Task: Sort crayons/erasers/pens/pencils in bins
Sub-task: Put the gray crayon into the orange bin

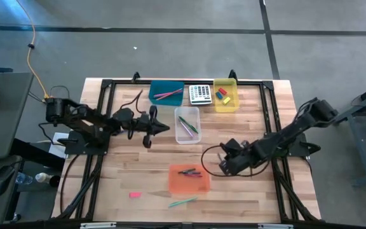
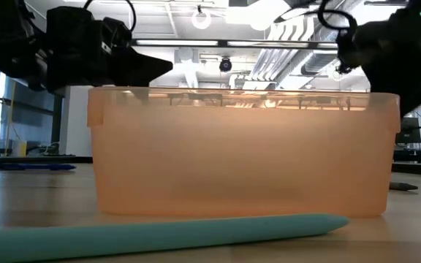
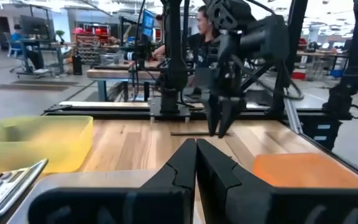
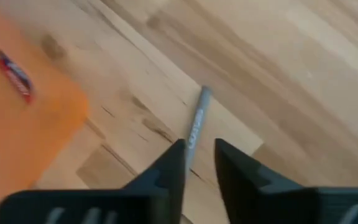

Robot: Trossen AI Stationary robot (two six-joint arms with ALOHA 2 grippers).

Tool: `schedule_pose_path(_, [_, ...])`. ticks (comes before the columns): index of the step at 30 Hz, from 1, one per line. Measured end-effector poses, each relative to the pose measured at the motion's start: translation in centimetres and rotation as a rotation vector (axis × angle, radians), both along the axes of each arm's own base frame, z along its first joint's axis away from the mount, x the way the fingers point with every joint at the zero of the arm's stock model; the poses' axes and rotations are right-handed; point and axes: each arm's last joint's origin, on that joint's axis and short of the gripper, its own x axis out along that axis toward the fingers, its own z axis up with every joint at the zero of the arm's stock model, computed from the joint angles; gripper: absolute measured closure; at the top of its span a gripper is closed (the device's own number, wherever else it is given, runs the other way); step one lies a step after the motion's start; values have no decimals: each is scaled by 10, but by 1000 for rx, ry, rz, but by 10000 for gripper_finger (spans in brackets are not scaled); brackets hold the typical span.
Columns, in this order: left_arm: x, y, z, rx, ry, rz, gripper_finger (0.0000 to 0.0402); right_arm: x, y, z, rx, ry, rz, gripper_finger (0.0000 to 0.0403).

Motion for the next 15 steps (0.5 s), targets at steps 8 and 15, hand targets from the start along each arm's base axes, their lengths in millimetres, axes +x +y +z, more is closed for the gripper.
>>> schedule_pose_path(8, [4, -16, 0, 29, 0, -24, 401, 10, 6, -32, -11, 95, -49, 247])
schedule_pose_path(15, [4, -16, -2, 10, 11, -22, 401, 20, 5, -51, -17, 122, -78, 249])
